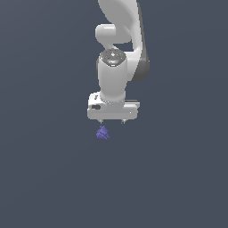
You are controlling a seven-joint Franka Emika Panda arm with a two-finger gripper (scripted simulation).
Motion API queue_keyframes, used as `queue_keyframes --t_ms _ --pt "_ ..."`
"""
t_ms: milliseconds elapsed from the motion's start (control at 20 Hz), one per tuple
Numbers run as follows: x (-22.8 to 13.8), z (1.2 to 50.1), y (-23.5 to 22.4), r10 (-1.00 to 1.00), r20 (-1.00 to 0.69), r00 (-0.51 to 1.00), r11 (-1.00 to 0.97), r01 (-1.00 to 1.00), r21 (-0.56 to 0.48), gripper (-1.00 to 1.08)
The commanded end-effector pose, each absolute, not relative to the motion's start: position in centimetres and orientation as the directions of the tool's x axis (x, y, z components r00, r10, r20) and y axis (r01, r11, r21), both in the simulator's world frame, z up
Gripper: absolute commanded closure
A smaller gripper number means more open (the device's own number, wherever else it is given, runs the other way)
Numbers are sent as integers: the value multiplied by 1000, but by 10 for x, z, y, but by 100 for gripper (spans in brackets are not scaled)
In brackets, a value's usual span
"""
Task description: Pick up the object and move it to a goal position.
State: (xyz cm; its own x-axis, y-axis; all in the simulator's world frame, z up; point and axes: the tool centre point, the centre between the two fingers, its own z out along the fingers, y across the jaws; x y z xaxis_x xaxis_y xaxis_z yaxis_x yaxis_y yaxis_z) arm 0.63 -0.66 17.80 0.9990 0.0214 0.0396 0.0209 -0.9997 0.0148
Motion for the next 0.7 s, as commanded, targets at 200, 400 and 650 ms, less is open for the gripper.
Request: queue_keyframes --t_ms 200,400,650 --pt "7 181 -12 20 44 999 -1000 19 24 -92" --pt "8 189 -24 16 56 998 -999 14 45 -92" --pt "8 191 -26 15 58 998 -999 12 50 -92"
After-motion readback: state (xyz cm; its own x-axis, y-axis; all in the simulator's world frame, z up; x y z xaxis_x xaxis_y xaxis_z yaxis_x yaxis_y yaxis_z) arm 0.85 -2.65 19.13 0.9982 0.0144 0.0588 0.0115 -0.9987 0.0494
